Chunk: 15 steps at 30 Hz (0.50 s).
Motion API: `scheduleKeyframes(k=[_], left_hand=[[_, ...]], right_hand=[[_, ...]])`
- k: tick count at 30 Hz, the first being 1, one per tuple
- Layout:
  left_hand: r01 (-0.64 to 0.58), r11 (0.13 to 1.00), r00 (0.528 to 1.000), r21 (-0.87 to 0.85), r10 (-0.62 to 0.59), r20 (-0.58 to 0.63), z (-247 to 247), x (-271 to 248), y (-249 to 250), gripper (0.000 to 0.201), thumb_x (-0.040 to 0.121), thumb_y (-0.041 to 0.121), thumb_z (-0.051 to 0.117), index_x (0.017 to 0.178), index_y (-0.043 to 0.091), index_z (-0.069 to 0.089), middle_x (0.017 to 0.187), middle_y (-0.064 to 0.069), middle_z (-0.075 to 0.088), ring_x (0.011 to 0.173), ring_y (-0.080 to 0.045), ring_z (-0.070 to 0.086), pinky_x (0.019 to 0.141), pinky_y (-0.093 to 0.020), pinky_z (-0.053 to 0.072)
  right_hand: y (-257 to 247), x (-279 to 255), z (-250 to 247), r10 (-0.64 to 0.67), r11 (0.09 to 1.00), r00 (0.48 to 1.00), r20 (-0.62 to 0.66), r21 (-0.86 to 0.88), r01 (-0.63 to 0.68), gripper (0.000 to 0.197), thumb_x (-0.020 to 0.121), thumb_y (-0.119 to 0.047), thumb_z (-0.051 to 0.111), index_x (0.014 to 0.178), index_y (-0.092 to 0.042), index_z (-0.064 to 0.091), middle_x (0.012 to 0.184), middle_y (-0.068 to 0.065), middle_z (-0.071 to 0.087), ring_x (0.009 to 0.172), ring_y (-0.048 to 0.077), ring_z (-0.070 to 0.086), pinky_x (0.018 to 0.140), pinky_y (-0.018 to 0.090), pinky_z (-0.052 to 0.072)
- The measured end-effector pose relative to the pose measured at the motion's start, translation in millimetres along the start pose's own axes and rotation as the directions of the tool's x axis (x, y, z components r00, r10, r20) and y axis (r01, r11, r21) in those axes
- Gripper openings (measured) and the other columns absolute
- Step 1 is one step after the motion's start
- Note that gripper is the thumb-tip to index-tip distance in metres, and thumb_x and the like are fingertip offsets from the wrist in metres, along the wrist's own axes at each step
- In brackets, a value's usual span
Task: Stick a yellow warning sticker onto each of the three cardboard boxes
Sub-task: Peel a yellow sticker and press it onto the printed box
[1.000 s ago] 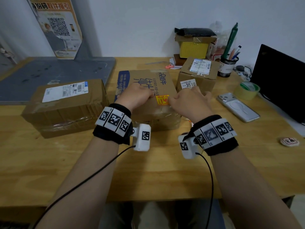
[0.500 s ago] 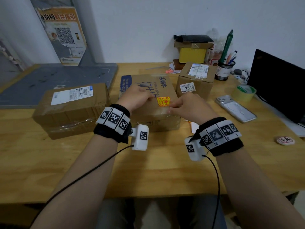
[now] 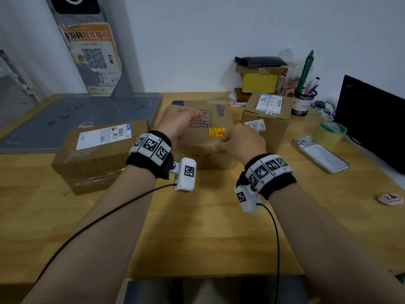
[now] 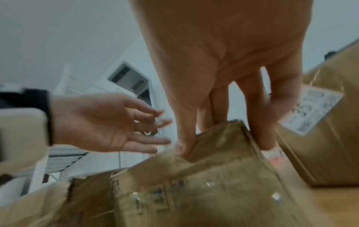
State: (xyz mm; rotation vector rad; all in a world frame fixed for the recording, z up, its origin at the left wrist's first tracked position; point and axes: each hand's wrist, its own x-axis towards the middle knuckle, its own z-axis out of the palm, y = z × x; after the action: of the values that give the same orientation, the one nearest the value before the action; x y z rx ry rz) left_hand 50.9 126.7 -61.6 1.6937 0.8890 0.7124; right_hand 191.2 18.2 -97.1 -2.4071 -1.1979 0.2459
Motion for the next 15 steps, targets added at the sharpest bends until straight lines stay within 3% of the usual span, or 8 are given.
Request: scheduleKeyframes(k=[3,8,12,15], left_hand=[[-0.017,0.999,0.997,-0.036,0.015,-0.071,-1,9,-1,0.022,0.097,0.011,0.057,0.091,0.022,0.075,0.106,0.002,0.078,0.104,-0.013,0.069,0.083,-0.024,0.053],[0.034,0.997,0.996,-0.068,-0.040,-0.075,-6,27,-7,0.022,0.100,0.012,0.055,0.100,0.022,0.075,0.102,0.006,0.077,0.104,-0.017,0.070,0.092,-0.039,0.058],[0.058,0.997,0.998,-0.055,-0.060,-0.030,-9,43,-8,0.022,0.100,0.011,0.054,0.102,0.022,0.073,0.103,0.006,0.077,0.102,-0.019,0.072,0.090,-0.041,0.060],[0.060,0.996,0.998,-0.064,-0.061,-0.017,-11,53,-5,0.021,0.100,0.011,0.054,0.103,0.021,0.073,0.102,0.005,0.077,0.103,-0.020,0.072,0.089,-0.041,0.060]], right_hand=[[-12,19,0,-0.002,1.000,1.000,0.014,-0.013,0.002,0.029,0.075,-0.055,0.083,0.092,-0.031,0.081,0.101,-0.004,0.075,0.093,0.022,0.070,0.085,0.038,0.056],[-26,60,3,-0.032,0.999,0.998,0.057,0.038,0.029,0.032,0.084,-0.036,0.083,0.104,-0.012,0.076,0.095,0.008,0.075,0.086,0.027,0.073,0.085,0.043,0.061],[-30,88,11,-0.015,0.985,0.998,0.068,0.175,0.003,0.031,0.088,-0.024,0.081,0.113,-0.008,0.073,0.101,0.009,0.075,0.084,0.029,0.075,0.085,0.046,0.062],[-30,101,13,-0.076,0.986,0.993,0.092,0.156,0.061,0.029,0.094,-0.014,0.072,0.122,-0.007,0.072,0.109,0.012,0.072,0.100,0.029,0.071,0.093,0.039,0.056]])
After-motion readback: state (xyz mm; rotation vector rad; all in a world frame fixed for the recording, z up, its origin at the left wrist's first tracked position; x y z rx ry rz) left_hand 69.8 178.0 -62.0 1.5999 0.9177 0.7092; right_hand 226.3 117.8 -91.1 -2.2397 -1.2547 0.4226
